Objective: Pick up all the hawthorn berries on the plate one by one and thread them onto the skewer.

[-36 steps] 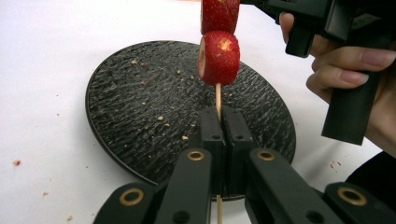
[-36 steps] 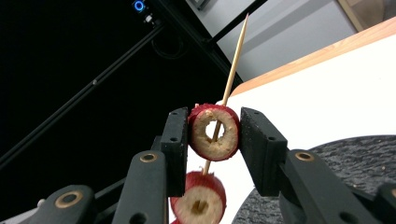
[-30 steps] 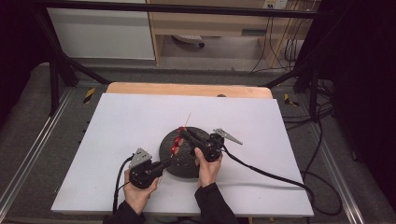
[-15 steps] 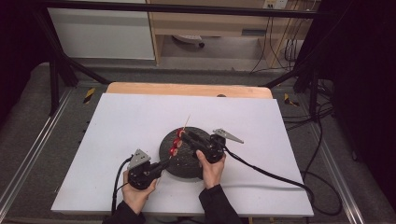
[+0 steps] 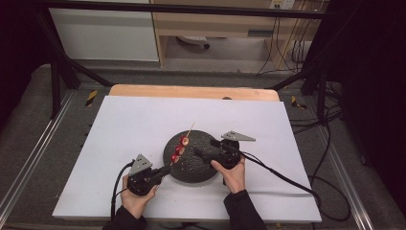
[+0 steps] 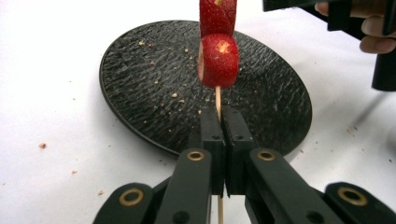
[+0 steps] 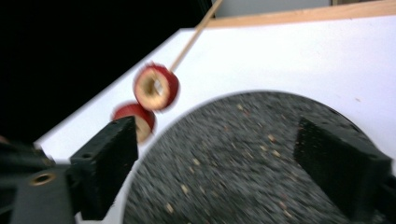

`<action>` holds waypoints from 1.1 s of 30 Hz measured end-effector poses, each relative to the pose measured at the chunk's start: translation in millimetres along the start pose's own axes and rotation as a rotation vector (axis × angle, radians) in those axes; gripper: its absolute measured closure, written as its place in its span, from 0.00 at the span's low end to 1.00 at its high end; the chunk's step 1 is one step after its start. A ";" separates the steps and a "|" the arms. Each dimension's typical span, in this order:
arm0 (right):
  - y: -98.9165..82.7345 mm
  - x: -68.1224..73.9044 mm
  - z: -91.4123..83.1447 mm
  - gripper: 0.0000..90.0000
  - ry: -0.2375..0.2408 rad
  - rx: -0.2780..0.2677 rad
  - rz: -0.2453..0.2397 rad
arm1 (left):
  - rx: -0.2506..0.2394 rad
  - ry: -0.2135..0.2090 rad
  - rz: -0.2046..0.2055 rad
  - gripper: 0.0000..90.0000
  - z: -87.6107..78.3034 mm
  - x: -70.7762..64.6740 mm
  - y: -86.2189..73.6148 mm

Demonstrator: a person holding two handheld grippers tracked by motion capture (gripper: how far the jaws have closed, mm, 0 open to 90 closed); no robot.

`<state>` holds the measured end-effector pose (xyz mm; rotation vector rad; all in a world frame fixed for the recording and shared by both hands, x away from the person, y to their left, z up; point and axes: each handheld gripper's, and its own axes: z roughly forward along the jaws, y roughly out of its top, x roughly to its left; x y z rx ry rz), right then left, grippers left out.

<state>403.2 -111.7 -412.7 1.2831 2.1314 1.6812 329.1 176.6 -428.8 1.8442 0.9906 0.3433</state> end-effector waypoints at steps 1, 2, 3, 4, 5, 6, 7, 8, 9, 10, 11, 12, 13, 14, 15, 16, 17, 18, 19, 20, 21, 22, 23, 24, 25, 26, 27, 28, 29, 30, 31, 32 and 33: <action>-0.5 -1.5 -1.5 0.10 -0.002 0.022 -0.009 | 0.004 -0.002 0.003 0.98 -0.6 0.9 0.1; -1.1 -3.8 -3.2 0.08 -0.004 0.044 -0.025 | 0.008 -0.003 0.004 0.98 -1.2 1.8 0.3; -1.9 -5.6 -5.1 0.08 -0.007 0.062 -0.036 | 0.009 -0.003 0.006 0.98 -1.9 2.7 0.4; -2.9 -7.2 -7.1 0.06 -0.010 0.075 -0.043 | 0.009 -0.004 0.004 0.98 -2.4 3.3 0.5; -4.0 -9.4 -9.4 0.06 -0.016 0.085 -0.055 | 0.012 -0.007 0.003 0.98 -2.9 3.9 0.6; -5.3 -11.5 -11.9 0.06 -0.024 0.094 -0.066 | 0.016 -0.008 0.006 0.98 -3.3 4.7 0.7; -6.3 -14.1 -14.3 0.06 -0.028 0.106 -0.079 | 0.018 -0.007 0.007 0.98 -3.6 5.4 0.7; -7.4 -16.4 -16.7 0.05 -0.034 0.117 -0.084 | 0.024 -0.011 0.007 0.98 -3.6 6.2 0.9; -8.5 -19.0 -19.1 0.05 -0.039 0.127 -0.093 | 0.029 -0.013 0.007 0.98 -3.7 7.2 1.0; -9.6 -20.9 -21.7 0.04 -0.042 0.137 -0.096 | 0.030 -0.015 0.005 0.98 -3.6 7.9 0.9; -10.8 -22.6 -24.1 0.04 -0.046 0.146 -0.103 | 0.037 -0.018 0.004 0.98 -3.5 8.7 1.1; -11.9 -24.6 -26.5 0.03 -0.050 0.158 -0.118 | 0.043 -0.022 0.004 0.98 -3.4 9.5 1.2; -12.9 -26.3 -28.9 0.02 -0.056 0.169 -0.129 | 0.044 -0.024 0.003 0.98 -3.5 9.9 1.1; -14.4 -28.1 -31.6 0.01 -0.062 0.179 -0.139 | 0.049 -0.026 0.004 0.98 -3.5 10.4 1.3; -16.1 -30.6 -34.1 0.01 -0.065 0.184 -0.150 | 0.055 -0.029 0.005 0.98 -3.3 10.6 1.5; -17.9 -32.8 -36.7 0.01 -0.069 0.192 -0.152 | 0.055 -0.028 0.007 0.98 -3.4 10.7 1.5; -19.7 -35.3 -39.4 0.01 -0.072 0.198 -0.158 | 0.056 -0.030 0.009 0.98 -3.4 10.8 1.6; -21.8 -37.6 -42.3 0.01 -0.077 0.200 -0.158 | 0.060 -0.031 0.012 0.98 -3.3 10.8 1.9; -23.9 -40.4 -44.9 0.01 -0.081 0.202 -0.164 | 0.060 -0.029 0.014 0.98 -3.5 10.7 2.2; -26.3 -43.4 -47.7 0.01 -0.083 0.208 -0.172 | 0.061 -0.028 0.017 0.98 -3.6 10.6 2.6; -28.7 -45.9 -50.4 0.01 -0.089 0.216 -0.174 | 0.063 -0.028 0.018 0.98 -3.4 10.5 3.0; -31.0 -48.7 -53.1 0.01 -0.095 0.223 -0.182 | 0.066 -0.032 0.018 0.98 -3.2 10.5 3.5; -33.5 -51.9 -55.5 0.01 -0.094 0.226 -0.191 | 0.066 -0.032 0.020 0.98 -3.3 10.5 3.9; -36.1 -54.5 -58.3 0.01 -0.090 0.235 -0.190 | 0.066 -0.029 0.020 0.98 -3.5 10.2 4.4; -38.5 -57.2 -60.9 0.01 -0.087 0.238 -0.193 | 0.069 -0.026 0.024 0.98 -3.8 10.0 5.1; -41.0 -59.8 -63.8 0.01 -0.089 0.239 -0.195 | 0.070 -0.024 0.029 0.98 -4.3 9.7 5.9; -43.2 -62.9 -66.3 0.01 -0.088 0.244 -0.198 | 0.072 -0.020 0.032 0.98 -4.7 9.6 6.9; -45.1 -65.2 -68.8 0.01 -0.089 0.249 -0.188 | 0.073 -0.017 0.033 0.98 -5.1 9.6 8.2; -47.2 -67.9 -70.8 0.01 -0.092 0.251 -0.187 | 0.074 -0.018 0.034 0.98 -5.2 9.8 9.6; -48.8 -69.8 -73.0 0.01 -0.096 0.258 -0.183 | 0.077 -0.018 0.035 0.98 -5.3 10.0 11.1; -50.3 -72.5 -75.1 0.01 -0.103 0.262 -0.194 | 0.078 -0.018 0.036 0.98 -5.3 10.5 12.6; -51.6 -73.5 -77.5 0.01 -0.110 0.264 -0.186 | 0.082 -0.018 0.035 0.98 -5.0 10.9 14.3; -52.4 -74.9 -80.1 0.01 -0.113 0.262 -0.188 | 0.086 -0.017 0.038 0.98 -4.6 11.5 16.2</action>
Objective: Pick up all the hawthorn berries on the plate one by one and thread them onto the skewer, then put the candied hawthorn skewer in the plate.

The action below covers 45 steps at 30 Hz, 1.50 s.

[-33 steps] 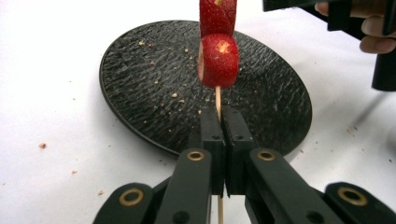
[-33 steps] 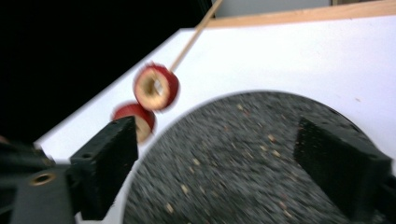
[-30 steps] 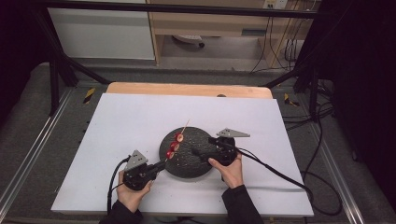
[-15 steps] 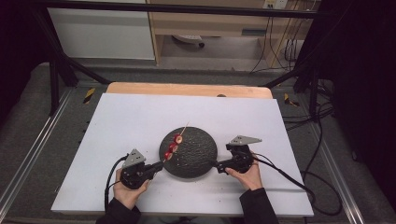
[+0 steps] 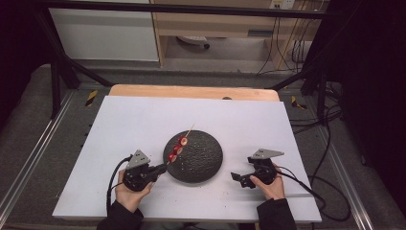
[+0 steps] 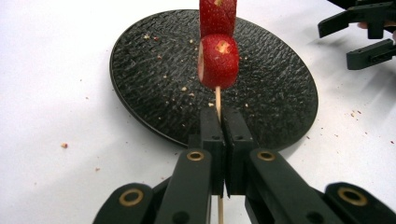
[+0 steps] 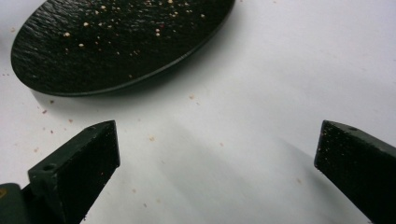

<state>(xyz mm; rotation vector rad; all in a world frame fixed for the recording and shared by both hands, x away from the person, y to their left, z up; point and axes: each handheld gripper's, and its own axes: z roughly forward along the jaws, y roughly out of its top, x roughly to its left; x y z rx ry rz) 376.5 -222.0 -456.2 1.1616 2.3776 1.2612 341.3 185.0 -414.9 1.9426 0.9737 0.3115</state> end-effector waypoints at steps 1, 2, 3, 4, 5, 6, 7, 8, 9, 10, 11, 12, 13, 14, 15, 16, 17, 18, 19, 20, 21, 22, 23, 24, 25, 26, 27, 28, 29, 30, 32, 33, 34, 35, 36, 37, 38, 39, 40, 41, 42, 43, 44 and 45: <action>-1.5 -1.1 -2.0 0.01 -0.002 -0.001 0.004 | 0.008 0.000 0.003 0.98 0.3 0.6 2.5; -2.7 -2.7 -4.0 0.01 -0.003 -0.002 0.000 | 0.014 0.002 0.004 0.98 0.8 0.8 5.2; -4.0 -3.9 -6.1 0.01 -0.007 -0.006 0.001 | 0.020 0.005 0.011 0.98 1.0 1.1 8.3; -5.7 -5.4 -8.1 0.01 -0.010 -0.011 0.005 | 0.026 0.008 0.019 0.98 1.4 0.9 11.4; -7.3 -6.7 -10.0 0.01 -0.007 -0.015 0.009 | 0.032 0.012 0.026 0.98 1.6 0.6 14.6; -8.9 -8.2 -11.9 0.01 -0.007 -0.014 0.010 | 0.037 0.014 0.030 0.98 2.3 0.1 17.7; -10.4 -8.9 -13.5 0.01 -0.008 -0.015 0.013 | 0.044 0.013 0.034 0.98 3.0 -0.2 20.7; -11.9 -9.9 -15.2 0.01 -0.007 -0.018 0.010 | 0.051 0.012 0.042 0.98 3.5 -0.4 23.8; -13.2 -10.3 -17.1 0.01 -0.002 -0.018 0.014 | 0.057 0.013 0.046 0.98 4.2 -1.0 26.8; -14.5 -10.8 -18.4 0.01 -0.003 -0.020 0.020 | 0.064 0.014 0.052 0.98 5.0 -1.5 29.8; -15.6 -11.2 -19.6 0.01 -0.004 -0.020 0.027 | 0.077 0.016 0.061 0.98 6.3 -1.9 33.4; -16.7 -12.3 -20.7 0.01 -0.006 -0.021 0.022 | 0.085 0.017 0.064 0.98 7.3 -2.0 35.4; -17.2 -12.3 -21.2 0.01 -0.007 -0.022 0.026 | 0.091 0.019 0.066 0.98 8.7 -2.3 37.6; -17.5 -12.6 -21.6 0.01 -0.009 -0.022 0.025 | 0.099 0.021 0.069 0.98 10.2 -2.4 39.6; -17.6 -12.5 -21.8 0.01 -0.011 -0.021 0.022 | 0.110 0.022 0.073 0.98 11.8 -2.4 41.4; -17.7 -12.4 -21.9 0.01 -0.011 -0.021 0.020 | 0.116 0.022 0.075 0.98 13.8 -2.6 42.6; -17.7 -12.3 -21.7 0.01 -0.008 -0.022 0.021 | 0.126 0.021 0.080 0.98 15.7 -2.5 43.9; -17.9 -12.1 -21.6 0.01 -0.009 -0.022 0.020 | 0.133 0.024 0.080 0.98 17.9 -2.5 44.9; -18.2 -12.3 -21.4 0.01 -0.012 -0.021 0.014 | 0.140 0.024 0.076 0.98 20.1 -2.4 45.7; -18.4 -12.4 -21.3 0.01 -0.012 -0.020 0.011 | 0.149 0.022 0.075 0.98 22.5 -2.0 46.5; -18.7 -12.4 -21.3 0.01 -0.011 -0.020 0.010 | 0.157 0.022 0.077 0.98 24.6 -1.5 47.4; -19.0 -12.3 -21.4 0.01 -0.010 -0.018 0.010 | 0.160 0.024 0.072 0.98 27.1 -1.5 48.0; -19.2 -12.2 -21.3 0.01 -0.008 -0.017 0.010 | 0.165 0.024 0.067 0.98 29.5 -1.1 48.5; -19.4 -12.1 -21.2 0.01 -0.010 -0.015 0.008 | 0.169 0.025 0.064 0.98 31.9 -0.6 48.9; -19.5 -11.9 -21.2 0.01 -0.008 -0.016 0.009 | 0.178 0.025 0.061 0.98 34.3 -0.5 49.2; -19.5 -11.6 -21.2 0.01 -0.006 -0.015 0.012 | 0.183 0.028 0.060 0.98 36.3 -0.5 49.4; -19.5 -11.6 -21.3 0.01 -0.006 -0.013 0.011 | 0.192 0.025 0.062 0.98 37.8 -0.6 49.5; -19.4 -12.0 -21.3 0.01 -0.009 -0.015 0.008 | 0.194 0.022 0.058 0.98 39.7 -1.2 49.4; -19.4 -12.1 -21.4 0.01 -0.009 -0.015 0.007 | 0.199 0.025 0.060 0.98 41.2 -1.4 49.4; -19.5 -12.3 -21.3 0.01 -0.009 -0.017 0.006 | 0.207 0.025 0.062 0.98 42.7 -1.2 49.3; -19.6 -12.0 -21.3 0.01 -0.010 -0.015 0.010 | 0.217 0.028 0.054 0.98 45.7 -0.8 48.8; -19.7 -11.9 -21.3 0.01 -0.009 -0.014 0.011 | 0.222 0.031 0.052 0.98 47.3 -0.5 48.6; -19.7 -11.7 -21.3 0.01 -0.010 -0.013 0.013 | 0.230 0.031 0.048 0.98 48.6 0.0 48.4; -19.7 -11.6 -21.4 0.01 -0.010 -0.013 0.013 | 0.239 0.033 0.047 0.98 49.8 0.5 48.4; -19.9 -11.6 -21.4 0.01 -0.011 -0.013 0.013 | 0.241 0.036 0.044 0.98 51.1 0.8 48.2; -20.1 -11.5 -21.6 0.01 -0.011 -0.013 0.015 | 0.247 0.037 0.041 0.98 52.0 1.3 48.1; -20.4 -11.8 -21.5 0.01 -0.010 -0.015 0.011 | 0.251 0.043 0.040 0.98 52.7 1.6 48.0; -20.4 -11.7 -21.7 0.01 -0.010 -0.015 0.012 | 0.259 0.043 0.035 0.98 53.6 1.4 47.6; -20.4 -11.7 -21.7 0.01 -0.009 -0.015 0.012 | 0.266 0.049 0.040 0.98 54.2 1.4 47.4; -20.4 -11.8 -21.7 0.01 -0.009 -0.016 0.012 | 0.276 0.055 0.043 0.98 55.0 1.2 47.2; -20.4 -11.8 -21.7 0.01 -0.008 -0.016 0.012 | 0.282 0.061 0.043 0.98 55.8 0.8 47.0; -20.5 -11.8 -21.8 0.01 -0.007 -0.016 0.011 | 0.286 0.061 0.035 0.98 56.6 0.4 46.7; -20.5 -11.9 -21.8 0.01 -0.007 -0.017 0.009 | 0.291 0.062 0.032 0.98 57.5 0.0 46.4; -20.5 -11.9 -22.0 0.01 -0.007 -0.018 0.009 | 0.296 0.064 0.032 0.98 58.3 -0.4 46.0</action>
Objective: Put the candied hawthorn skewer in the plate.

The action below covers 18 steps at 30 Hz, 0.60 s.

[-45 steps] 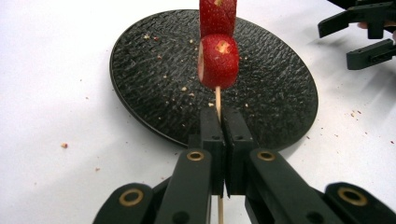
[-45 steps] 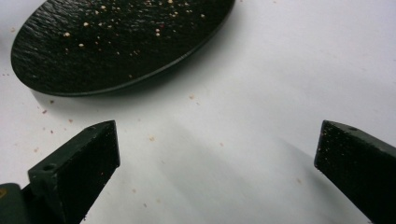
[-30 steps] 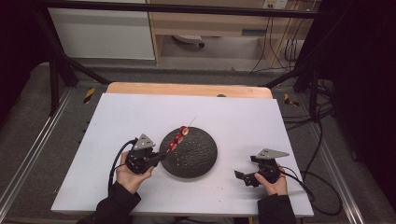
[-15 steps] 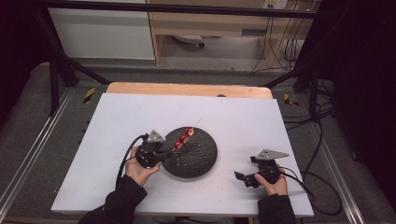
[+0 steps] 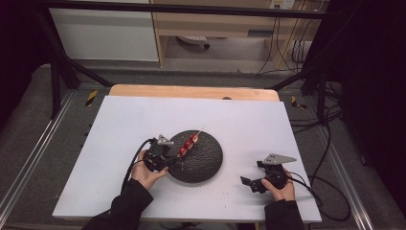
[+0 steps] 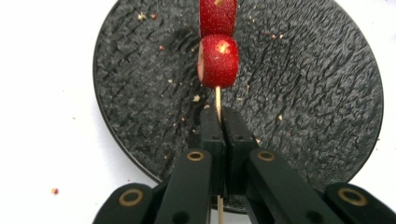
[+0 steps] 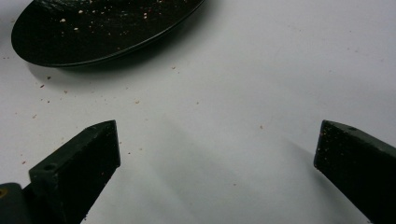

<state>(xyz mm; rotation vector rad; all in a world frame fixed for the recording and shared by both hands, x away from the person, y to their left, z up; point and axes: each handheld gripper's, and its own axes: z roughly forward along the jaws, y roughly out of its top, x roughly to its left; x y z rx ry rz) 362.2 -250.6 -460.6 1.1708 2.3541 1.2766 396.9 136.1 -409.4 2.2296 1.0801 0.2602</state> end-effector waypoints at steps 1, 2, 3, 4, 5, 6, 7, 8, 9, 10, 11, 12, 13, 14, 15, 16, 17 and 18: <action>-0.1 0.0 -0.1 0.01 0.002 -0.002 0.002 | 0.009 0.003 0.002 0.98 0.8 -0.7 -0.1; -0.3 0.0 -0.2 0.01 0.002 -0.003 0.002 | 0.013 0.004 0.006 0.98 1.9 -1.2 -0.5; -0.4 0.0 -0.5 0.01 0.004 -0.004 0.001 | 0.021 0.007 0.010 0.98 2.7 -1.8 -0.6; -0.5 -0.4 -0.6 0.01 0.003 -0.006 -0.001 | 0.026 0.008 0.012 0.98 4.1 -2.8 -0.9; -0.5 -0.5 -1.0 0.01 0.004 -0.006 0.000 | 0.033 0.006 0.012 0.98 5.5 -3.8 -1.1; -0.7 -0.6 -1.0 0.01 0.005 -0.007 0.001 | 0.038 0.009 0.014 0.98 6.9 -4.9 -1.3; -0.7 -0.6 -1.0 0.01 0.005 -0.006 0.002 | 0.042 0.011 0.014 0.98 8.1 -5.9 -1.3; -0.7 -0.5 -1.0 0.01 0.005 -0.006 0.002 | 0.047 0.013 0.016 0.98 9.1 -6.6 -1.2; -0.7 -0.5 -1.1 0.01 0.005 -0.006 0.002 | 0.049 0.013 0.016 0.98 9.9 -7.3 -1.3; -0.7 -0.6 -1.1 0.01 0.005 -0.007 0.001 | 0.049 0.014 0.016 0.98 10.8 -8.0 -1.5; -0.7 -0.7 -1.0 0.01 0.005 -0.006 0.001 | 0.056 0.013 0.020 0.98 11.1 -8.5 -1.4; -0.7 -0.5 -0.9 0.01 0.005 -0.005 0.005 | 0.058 0.016 0.022 0.98 12.0 -9.1 -1.6; -0.7 -0.6 -0.8 0.01 0.006 -0.004 0.007 | 0.064 0.019 0.023 0.98 12.5 -9.4 -1.6; -0.7 -0.5 -0.8 0.01 0.006 -0.003 0.009 | 0.064 0.019 0.022 0.98 12.9 -9.6 -1.6; -0.7 -0.5 -0.8 0.01 0.006 -0.003 0.009 | 0.064 0.021 0.021 0.98 13.4 -9.8 -1.7; -0.6 -0.8 -0.9 0.01 0.005 -0.005 0.005 | 0.064 0.020 0.020 0.98 13.7 -10.1 -1.8; -0.6 -0.8 -1.0 0.01 0.006 -0.005 0.005 | 0.064 0.022 0.022 0.98 13.9 -10.6 -1.8; -0.7 -0.7 -0.9 0.01 0.005 -0.005 0.007 | 0.063 0.021 0.023 0.98 14.1 -10.9 -1.8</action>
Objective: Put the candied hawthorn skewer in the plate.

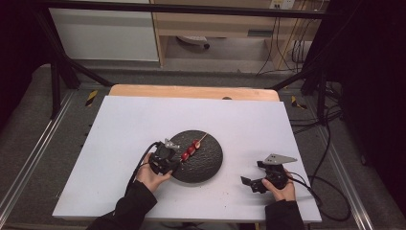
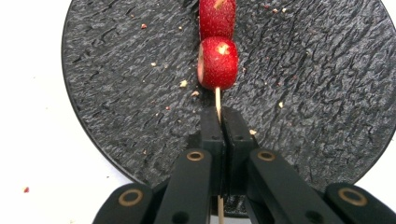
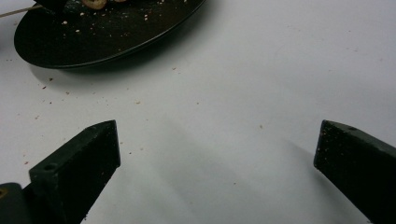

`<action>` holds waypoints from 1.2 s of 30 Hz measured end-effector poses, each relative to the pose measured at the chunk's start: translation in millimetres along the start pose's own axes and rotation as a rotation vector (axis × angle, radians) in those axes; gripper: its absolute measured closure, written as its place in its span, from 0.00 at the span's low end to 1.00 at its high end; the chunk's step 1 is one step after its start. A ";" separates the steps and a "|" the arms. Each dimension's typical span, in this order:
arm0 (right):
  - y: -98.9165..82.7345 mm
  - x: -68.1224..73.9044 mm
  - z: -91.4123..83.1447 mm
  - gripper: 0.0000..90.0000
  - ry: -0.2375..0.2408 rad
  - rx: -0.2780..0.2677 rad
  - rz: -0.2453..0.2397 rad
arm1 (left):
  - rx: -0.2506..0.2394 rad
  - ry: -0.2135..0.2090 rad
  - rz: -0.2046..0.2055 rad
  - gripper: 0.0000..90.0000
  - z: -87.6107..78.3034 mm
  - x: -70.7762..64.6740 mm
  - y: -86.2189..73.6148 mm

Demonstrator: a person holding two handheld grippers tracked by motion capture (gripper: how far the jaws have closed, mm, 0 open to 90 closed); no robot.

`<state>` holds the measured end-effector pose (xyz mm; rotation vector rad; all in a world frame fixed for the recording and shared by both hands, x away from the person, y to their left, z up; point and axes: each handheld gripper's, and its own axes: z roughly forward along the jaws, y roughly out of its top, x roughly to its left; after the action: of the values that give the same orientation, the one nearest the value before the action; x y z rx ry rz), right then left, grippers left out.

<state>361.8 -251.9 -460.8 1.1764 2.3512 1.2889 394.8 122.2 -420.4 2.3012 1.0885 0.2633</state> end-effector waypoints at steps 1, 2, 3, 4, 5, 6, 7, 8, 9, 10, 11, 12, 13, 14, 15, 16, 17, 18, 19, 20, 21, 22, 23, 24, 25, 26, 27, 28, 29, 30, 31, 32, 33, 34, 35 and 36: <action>0.0 0.1 -0.1 0.01 0.000 0.001 0.002 | 0.002 0.001 0.002 0.98 -0.1 -0.4 0.0; 0.0 0.0 -0.1 0.01 0.000 0.001 0.002 | 0.002 0.004 0.004 0.98 0.0 -0.9 0.1; 0.1 -0.1 -0.1 0.01 0.000 0.001 -0.001 | 0.000 0.005 0.005 0.98 0.2 -1.2 0.0; 0.0 0.0 -0.2 0.01 -0.001 0.000 0.000 | -0.002 0.003 0.006 0.98 0.3 -1.2 -0.1; 0.1 -0.1 -0.1 0.01 -0.002 -0.001 -0.002 | -0.002 0.002 0.008 0.98 0.4 -1.2 -0.2; 0.0 -0.1 -0.1 0.01 -0.002 -0.001 -0.002 | -0.004 0.002 0.008 0.97 0.4 -1.1 -0.3; 0.0 0.0 -0.1 0.01 -0.002 0.000 -0.001 | -0.004 0.000 0.010 0.97 0.2 -0.9 -0.4; 0.0 0.0 -0.1 0.01 -0.002 0.000 -0.001 | -0.007 0.000 0.012 0.97 0.2 -0.9 -0.6; 0.0 -0.1 -0.1 0.01 -0.003 0.000 -0.001 | -0.009 -0.002 0.017 0.97 -0.2 -0.6 -0.9; 0.0 0.0 -0.1 0.01 -0.003 0.000 -0.001 | -0.013 -0.006 0.020 0.95 -0.9 -0.5 -1.2; 0.0 0.1 -0.2 0.01 -0.004 -0.001 -0.001 | -0.018 -0.013 0.023 0.93 -1.7 -0.3 -1.6; 0.0 0.0 -0.2 0.01 -0.004 0.000 -0.002 | -0.023 -0.016 0.029 0.92 -2.5 -0.2 -2.2; 0.0 0.0 -0.2 0.01 -0.006 0.000 -0.001 | -0.028 -0.018 0.034 0.90 -3.5 0.0 -2.7; 0.0 0.1 -0.1 0.01 -0.006 0.000 0.000 | -0.032 -0.022 0.042 0.87 -4.7 0.3 -3.1; -0.1 0.0 0.0 0.01 -0.006 0.000 0.001 | -0.037 -0.027 0.050 0.85 -5.6 0.7 -3.5; 0.0 0.0 0.1 0.01 -0.007 0.000 0.001 | -0.044 -0.029 0.055 0.82 -6.8 1.0 -4.0; 0.0 0.0 0.1 0.01 -0.007 0.000 0.001 | -0.055 -0.025 0.059 0.78 -8.1 1.2 -4.5; 0.0 0.1 0.0 0.01 -0.007 0.000 0.001 | -0.063 -0.028 0.065 0.75 -9.4 1.6 -5.0; 0.0 0.1 -0.1 0.01 -0.007 0.001 0.002 | -0.063 -0.033 0.076 0.71 -11.0 2.4 -5.3; 0.0 0.2 -0.1 0.01 -0.008 0.001 0.002 | -0.068 -0.040 0.083 0.67 -12.1 2.9 -5.9; 0.0 0.2 -0.2 0.01 -0.008 0.001 0.002 | -0.075 -0.045 0.089 0.63 -13.4 3.5 -6.6; -0.1 0.2 -0.2 0.01 -0.009 0.001 0.002 | -0.081 -0.049 0.095 0.60 -14.9 4.2 -7.3; -0.1 0.4 -0.3 0.01 -0.009 0.001 0.004 | -0.085 -0.055 0.100 0.57 -16.5 5.0 -7.9; -0.2 0.4 -0.4 0.01 -0.008 0.001 0.003 | -0.092 -0.060 0.106 0.53 -18.3 6.0 -8.7; -0.2 0.4 -0.4 0.01 -0.008 0.001 0.003 | -0.095 -0.064 0.110 0.49 -20.5 7.1 -9.5; -0.1 0.4 -0.4 0.01 -0.008 0.002 0.003 | -0.101 -0.070 0.109 0.46 -22.4 8.4 -10.4; -0.1 0.4 -0.4 0.01 -0.008 0.001 0.005 | -0.106 -0.077 0.110 0.41 -24.5 10.1 -11.5; -0.1 0.4 -0.4 0.01 -0.009 0.001 0.005 | -0.115 -0.084 0.113 0.37 -26.5 11.8 -12.9; -0.1 0.3 -0.5 0.01 -0.007 0.001 0.003 | -0.124 -0.085 0.119 0.33 -28.6 13.6 -14.6; -0.1 0.2 -0.4 0.01 -0.008 -0.001 0.002 | -0.133 -0.084 0.127 0.30 -30.7 15.6 -16.6; -0.2 0.3 -0.5 0.01 -0.008 -0.001 0.003 | -0.140 -0.084 0.126 0.27 -32.4 17.4 -18.7; -0.1 0.2 -0.6 0.01 -0.008 0.000 0.002 | -0.140 -0.087 0.125 0.23 -34.3 19.9 -20.8; -0.1 0.2 -0.6 0.01 -0.009 -0.001 0.004 | -0.141 -0.086 0.124 0.20 -36.3 22.7 -22.8; -0.1 0.2 -0.6 0.01 -0.009 -0.002 0.003 | -0.148 -0.082 0.118 0.19 -38.1 25.1 -25.3; -0.1 0.2 -0.6 0.01 -0.009 -0.002 0.005 | -0.151 -0.076 0.113 0.17 -40.1 27.6 -27.7; -0.1 0.3 -0.6 0.01 -0.009 -0.002 0.007 | -0.152 -0.071 0.109 0.16 -41.9 30.2 -30.1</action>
<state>361.2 -252.1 -460.4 1.1886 2.3409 1.2848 378.0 177.7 -405.5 2.2192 0.8787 0.2934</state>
